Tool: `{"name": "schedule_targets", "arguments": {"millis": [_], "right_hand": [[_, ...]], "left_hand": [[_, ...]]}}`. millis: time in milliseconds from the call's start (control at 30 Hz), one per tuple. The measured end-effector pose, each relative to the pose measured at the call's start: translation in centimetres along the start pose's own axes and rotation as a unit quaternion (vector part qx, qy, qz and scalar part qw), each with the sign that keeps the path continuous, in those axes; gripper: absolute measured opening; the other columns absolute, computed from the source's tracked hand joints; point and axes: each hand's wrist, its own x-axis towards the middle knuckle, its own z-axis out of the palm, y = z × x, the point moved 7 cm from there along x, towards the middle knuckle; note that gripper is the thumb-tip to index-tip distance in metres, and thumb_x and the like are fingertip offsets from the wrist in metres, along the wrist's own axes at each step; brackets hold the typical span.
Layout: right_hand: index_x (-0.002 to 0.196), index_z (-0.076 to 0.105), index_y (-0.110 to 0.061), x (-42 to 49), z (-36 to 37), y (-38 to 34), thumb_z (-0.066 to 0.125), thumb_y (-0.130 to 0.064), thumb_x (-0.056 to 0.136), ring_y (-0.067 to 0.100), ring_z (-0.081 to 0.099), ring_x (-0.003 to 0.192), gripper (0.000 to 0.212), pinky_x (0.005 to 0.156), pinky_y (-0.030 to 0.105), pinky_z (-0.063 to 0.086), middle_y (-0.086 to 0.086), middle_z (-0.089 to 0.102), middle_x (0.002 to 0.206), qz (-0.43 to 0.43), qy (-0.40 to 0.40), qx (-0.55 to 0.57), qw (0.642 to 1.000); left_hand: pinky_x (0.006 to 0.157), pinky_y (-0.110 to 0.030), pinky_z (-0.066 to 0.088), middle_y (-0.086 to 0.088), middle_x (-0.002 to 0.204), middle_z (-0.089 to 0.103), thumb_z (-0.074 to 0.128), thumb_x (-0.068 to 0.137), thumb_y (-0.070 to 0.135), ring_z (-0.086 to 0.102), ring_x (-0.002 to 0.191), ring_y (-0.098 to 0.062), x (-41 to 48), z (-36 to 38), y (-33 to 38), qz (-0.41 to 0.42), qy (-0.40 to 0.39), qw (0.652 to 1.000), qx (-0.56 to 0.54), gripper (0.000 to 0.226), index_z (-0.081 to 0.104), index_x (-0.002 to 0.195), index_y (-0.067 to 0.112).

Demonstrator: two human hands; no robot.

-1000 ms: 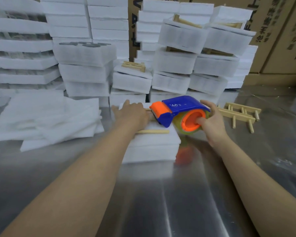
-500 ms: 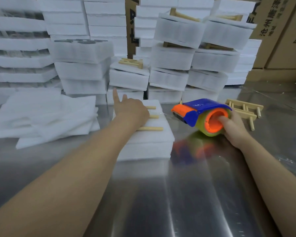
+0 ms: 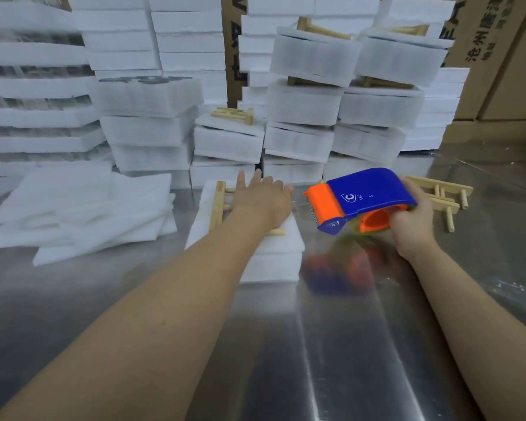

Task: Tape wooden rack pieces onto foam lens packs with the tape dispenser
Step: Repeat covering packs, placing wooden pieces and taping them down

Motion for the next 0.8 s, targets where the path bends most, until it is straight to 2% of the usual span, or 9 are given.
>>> {"name": "schedule_targets", "arguments": {"millis": [167, 267, 433, 500, 567, 600, 667, 733, 800], "right_hand": [[0.115, 0.057, -0.017, 0.7, -0.8, 0.1, 0.058, 0.016, 0.082, -0.011, 0.063, 0.085, 0.046, 0.068, 0.006, 0.047, -0.01, 0.064, 0.101, 0.01, -0.008, -0.035, 0.999], [0.121, 0.058, -0.008, 0.8, -1.8, 0.6, 0.052, 0.022, 0.079, -0.006, 0.062, 0.084, 0.052, 0.068, 0.007, 0.048, 0.003, 0.064, 0.108, 0.021, 0.01, -0.056, 0.998], [0.122, 0.056, -0.007, 0.6, -3.0, 0.6, 0.052, 0.022, 0.08, -0.016, 0.061, 0.08, 0.051, 0.066, 0.004, 0.047, -0.004, 0.061, 0.105, 0.023, 0.031, -0.078, 0.996], [0.122, 0.056, -0.005, 0.4, -2.8, 0.5, 0.051, 0.024, 0.079, -0.016, 0.061, 0.082, 0.052, 0.068, 0.005, 0.048, -0.002, 0.061, 0.106, 0.016, 0.037, -0.072, 0.997], [0.122, 0.056, -0.004, 0.3, -2.4, 0.2, 0.05, 0.025, 0.079, -0.017, 0.06, 0.083, 0.052, 0.069, 0.004, 0.047, -0.002, 0.061, 0.105, 0.005, 0.034, -0.08, 0.996], [0.122, 0.056, -0.003, 0.3, -2.2, 0.1, 0.051, 0.024, 0.079, -0.018, 0.059, 0.084, 0.052, 0.07, 0.004, 0.046, -0.001, 0.062, 0.106, 0.0, 0.028, -0.09, 0.996], [0.124, 0.055, -0.004, 0.3, -2.1, 0.0, 0.053, 0.022, 0.08, -0.018, 0.058, 0.088, 0.052, 0.071, 0.002, 0.044, 0.002, 0.061, 0.113, -0.006, 0.02, -0.108, 0.994], [0.127, 0.054, -0.007, 0.3, -1.9, -0.2, 0.054, 0.02, 0.081, -0.01, 0.059, 0.095, 0.053, 0.071, 0.002, 0.044, 0.004, 0.06, 0.119, -0.006, 0.012, -0.119, 0.993], [0.13, 0.053, -0.009, 0.3, -1.9, -0.5, 0.055, 0.019, 0.082, 0.005, 0.058, 0.104, 0.055, 0.073, 0.002, 0.044, 0.005, 0.059, 0.123, -0.008, 0.003, -0.125, 0.992]], "left_hand": [[0.118, -0.053, -0.003, -0.001, 0.154, 0.033, 0.006, 0.103, 0.033, 0.025, 0.142, -0.028, 0.0, 0.2, -0.7, -0.007, -0.013, 1.0, -0.019, 0.053, 0.034, 0.146, 0.021], [0.118, -0.054, -0.002, -0.001, 0.152, 0.035, 0.006, 0.103, 0.037, 0.027, 0.141, -0.028, 0.1, 0.2, -0.7, -0.001, -0.015, 0.999, -0.029, 0.053, 0.035, 0.145, 0.023], [0.115, -0.058, 0.003, -0.002, 0.144, 0.043, 0.013, 0.103, 0.044, 0.027, 0.14, -0.029, 0.0, 0.0, -0.2, 0.06, -0.01, 0.997, -0.044, 0.047, 0.047, 0.134, 0.031], [0.117, -0.052, 0.0, 0.0, 0.137, 0.049, 0.021, 0.104, 0.042, 0.021, 0.144, -0.022, -0.1, -0.3, 0.9, 0.111, -0.017, 0.991, -0.077, 0.04, 0.055, 0.118, 0.027], [0.118, -0.044, 0.005, -0.002, 0.13, 0.054, 0.027, 0.105, 0.035, 0.03, 0.139, -0.02, -0.2, -0.4, 1.8, 0.134, -0.033, 0.988, -0.075, 0.036, 0.058, 0.114, 0.02], [0.115, -0.041, 0.016, -0.006, 0.124, 0.056, 0.028, 0.104, 0.032, 0.038, 0.132, -0.023, -0.1, -0.3, 1.9, 0.124, -0.037, 0.989, -0.076, 0.033, 0.057, 0.11, 0.017], [0.093, -0.034, 0.035, -0.012, 0.115, 0.056, 0.032, 0.101, 0.026, 0.045, 0.117, -0.03, 0.1, -0.4, 2.0, 0.094, -0.034, 0.993, -0.059, 0.027, 0.056, 0.104, 0.016], [0.077, -0.03, 0.035, -0.011, 0.107, 0.058, 0.038, 0.094, 0.023, 0.049, 0.101, -0.03, 0.2, -0.5, 2.5, 0.07, -0.003, 0.997, -0.022, 0.023, 0.058, 0.092, 0.012], [0.071, -0.028, 0.033, -0.009, 0.096, 0.058, 0.043, 0.088, 0.023, 0.048, 0.088, -0.027, 0.3, -0.7, 3.1, 0.045, 0.023, 0.998, -0.022, 0.02, 0.051, 0.073, 0.013]]}}
